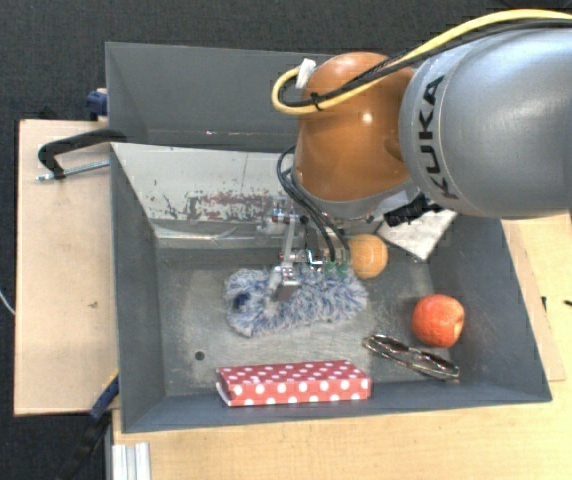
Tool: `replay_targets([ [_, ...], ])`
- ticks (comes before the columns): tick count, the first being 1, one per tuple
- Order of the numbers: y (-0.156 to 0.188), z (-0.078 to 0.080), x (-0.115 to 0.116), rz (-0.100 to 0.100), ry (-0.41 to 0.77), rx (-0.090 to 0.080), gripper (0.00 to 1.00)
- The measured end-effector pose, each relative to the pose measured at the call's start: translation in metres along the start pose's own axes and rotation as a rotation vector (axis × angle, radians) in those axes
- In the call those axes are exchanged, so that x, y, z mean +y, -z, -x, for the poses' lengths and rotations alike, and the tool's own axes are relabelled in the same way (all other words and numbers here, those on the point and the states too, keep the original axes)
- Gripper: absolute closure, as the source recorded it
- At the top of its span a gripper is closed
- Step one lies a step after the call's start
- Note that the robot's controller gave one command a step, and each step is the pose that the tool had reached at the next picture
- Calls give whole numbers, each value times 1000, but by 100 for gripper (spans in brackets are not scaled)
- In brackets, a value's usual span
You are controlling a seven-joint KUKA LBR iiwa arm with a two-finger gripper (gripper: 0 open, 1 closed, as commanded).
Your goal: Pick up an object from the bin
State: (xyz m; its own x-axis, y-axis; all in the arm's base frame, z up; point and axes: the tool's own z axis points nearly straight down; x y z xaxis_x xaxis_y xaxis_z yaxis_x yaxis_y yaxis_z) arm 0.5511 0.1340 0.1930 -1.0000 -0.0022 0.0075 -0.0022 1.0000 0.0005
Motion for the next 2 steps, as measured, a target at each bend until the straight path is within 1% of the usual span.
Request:
replay_targets([
  [1, -10, 2, -2, 3, 36, -17, 0],
  [2, -74, -4, -13, 0, 147, -10, 0],
])
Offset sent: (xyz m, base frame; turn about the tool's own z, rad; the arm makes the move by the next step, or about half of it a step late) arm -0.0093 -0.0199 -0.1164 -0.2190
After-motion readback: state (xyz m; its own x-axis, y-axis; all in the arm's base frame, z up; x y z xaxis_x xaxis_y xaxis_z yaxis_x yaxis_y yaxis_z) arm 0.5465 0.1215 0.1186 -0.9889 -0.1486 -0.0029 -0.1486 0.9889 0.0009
